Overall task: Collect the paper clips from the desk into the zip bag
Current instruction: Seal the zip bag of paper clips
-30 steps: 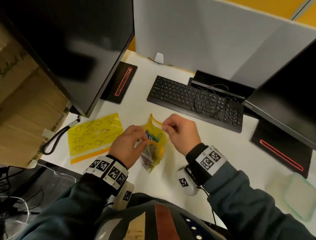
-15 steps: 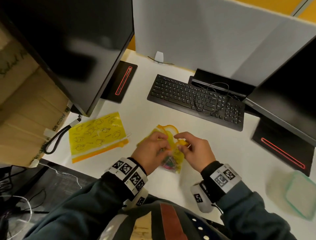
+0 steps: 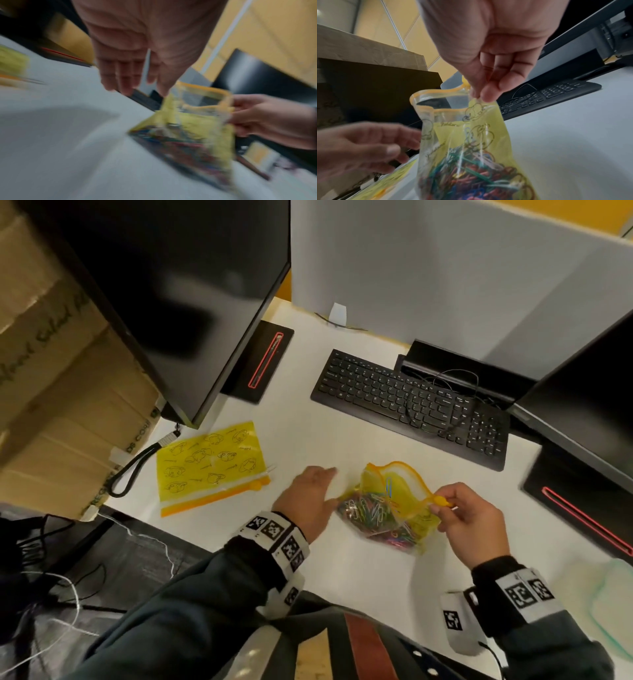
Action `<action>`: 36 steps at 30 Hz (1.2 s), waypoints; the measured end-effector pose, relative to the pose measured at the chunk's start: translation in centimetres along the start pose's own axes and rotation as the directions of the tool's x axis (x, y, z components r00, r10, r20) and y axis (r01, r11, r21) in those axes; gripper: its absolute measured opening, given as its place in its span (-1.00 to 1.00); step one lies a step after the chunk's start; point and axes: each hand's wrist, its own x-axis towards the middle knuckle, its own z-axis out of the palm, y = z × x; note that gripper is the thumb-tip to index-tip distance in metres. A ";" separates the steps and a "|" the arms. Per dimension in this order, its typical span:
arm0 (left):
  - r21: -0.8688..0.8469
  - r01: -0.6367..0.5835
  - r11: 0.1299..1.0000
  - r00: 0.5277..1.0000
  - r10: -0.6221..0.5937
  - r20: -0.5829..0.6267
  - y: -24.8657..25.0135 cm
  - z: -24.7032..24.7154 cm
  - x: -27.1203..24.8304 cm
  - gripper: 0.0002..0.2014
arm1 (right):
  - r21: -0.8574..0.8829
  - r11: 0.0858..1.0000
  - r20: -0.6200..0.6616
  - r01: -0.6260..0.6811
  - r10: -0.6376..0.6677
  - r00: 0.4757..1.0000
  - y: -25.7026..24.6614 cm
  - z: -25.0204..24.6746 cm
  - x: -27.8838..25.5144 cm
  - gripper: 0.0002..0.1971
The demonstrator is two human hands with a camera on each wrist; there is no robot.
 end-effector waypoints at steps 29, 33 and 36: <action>0.354 0.130 0.926 0.991 -0.131 -0.021 -1.3 1.0 5.0 -0.70 | 0.153 0.987 0.056 0.038 -0.047 0.997 -0.1 1.0 0.0 -0.56; -0.062 -0.144 0.988 0.917 0.110 -0.384 0.8 -2.2 4.1 -0.82 | 0.158 0.987 0.043 0.028 -0.035 0.998 -0.4 1.1 0.2 -0.59; -0.125 -0.392 0.911 0.826 0.290 -0.483 4.2 -4.1 3.0 -0.84 | 0.154 0.988 0.022 0.029 -0.033 0.999 -0.4 1.4 0.4 -0.61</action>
